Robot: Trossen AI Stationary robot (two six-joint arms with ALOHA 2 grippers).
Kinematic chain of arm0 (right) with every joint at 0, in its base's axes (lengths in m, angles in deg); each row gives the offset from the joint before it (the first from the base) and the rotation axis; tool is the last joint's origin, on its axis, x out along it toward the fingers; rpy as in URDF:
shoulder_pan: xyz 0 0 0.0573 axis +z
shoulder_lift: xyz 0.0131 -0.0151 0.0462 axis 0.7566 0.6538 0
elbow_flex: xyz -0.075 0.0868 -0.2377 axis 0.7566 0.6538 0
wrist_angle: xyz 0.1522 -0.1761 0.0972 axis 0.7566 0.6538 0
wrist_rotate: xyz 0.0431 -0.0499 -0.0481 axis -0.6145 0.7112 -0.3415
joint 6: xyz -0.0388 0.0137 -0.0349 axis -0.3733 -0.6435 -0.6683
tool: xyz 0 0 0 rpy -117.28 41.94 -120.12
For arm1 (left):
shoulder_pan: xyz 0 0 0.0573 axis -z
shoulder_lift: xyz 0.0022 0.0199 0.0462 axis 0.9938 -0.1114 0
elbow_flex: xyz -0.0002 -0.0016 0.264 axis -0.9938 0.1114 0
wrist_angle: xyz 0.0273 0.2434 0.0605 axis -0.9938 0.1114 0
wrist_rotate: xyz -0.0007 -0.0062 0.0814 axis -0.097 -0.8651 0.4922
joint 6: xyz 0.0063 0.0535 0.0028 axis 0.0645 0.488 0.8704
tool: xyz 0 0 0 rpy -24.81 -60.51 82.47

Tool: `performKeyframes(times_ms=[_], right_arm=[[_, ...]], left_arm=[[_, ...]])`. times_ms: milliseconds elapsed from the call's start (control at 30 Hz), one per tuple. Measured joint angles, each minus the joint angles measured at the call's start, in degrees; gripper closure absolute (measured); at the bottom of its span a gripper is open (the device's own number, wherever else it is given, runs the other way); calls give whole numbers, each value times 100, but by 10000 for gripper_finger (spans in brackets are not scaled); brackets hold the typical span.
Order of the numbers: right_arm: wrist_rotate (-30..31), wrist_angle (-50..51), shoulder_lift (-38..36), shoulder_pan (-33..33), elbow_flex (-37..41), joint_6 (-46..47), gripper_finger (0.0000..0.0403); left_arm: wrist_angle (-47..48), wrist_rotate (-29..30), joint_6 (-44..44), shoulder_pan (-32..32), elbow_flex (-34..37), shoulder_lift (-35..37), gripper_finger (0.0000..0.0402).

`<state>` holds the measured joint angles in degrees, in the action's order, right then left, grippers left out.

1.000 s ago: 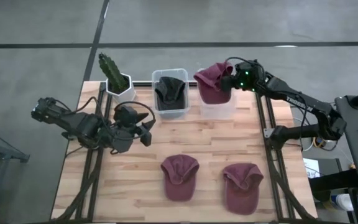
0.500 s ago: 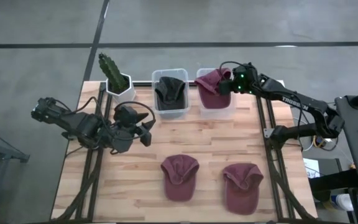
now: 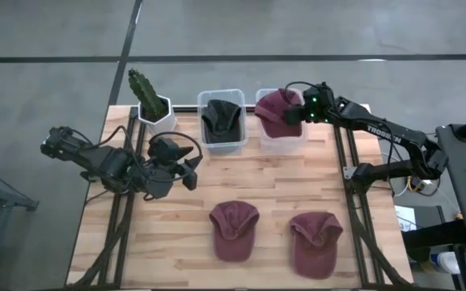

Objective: Pick & Place hat
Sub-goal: Put the left red cap into the right transparent bin

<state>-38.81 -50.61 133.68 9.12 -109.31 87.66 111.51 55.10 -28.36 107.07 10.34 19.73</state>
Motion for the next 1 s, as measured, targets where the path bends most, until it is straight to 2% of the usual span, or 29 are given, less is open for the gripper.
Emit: performKeyframes(times_ms=[233,433,1000], right_arm=[[-13,311,2,2,1,-1,280],[-134,328,2,2,-25,-8,263],[-96,535,0,4,-183,-69,276]], left_arm=[[0,0,55,0,5,-2,202],[0,0,57,0,4,-2,202],[0,0,63,-2,4,-2,202]])
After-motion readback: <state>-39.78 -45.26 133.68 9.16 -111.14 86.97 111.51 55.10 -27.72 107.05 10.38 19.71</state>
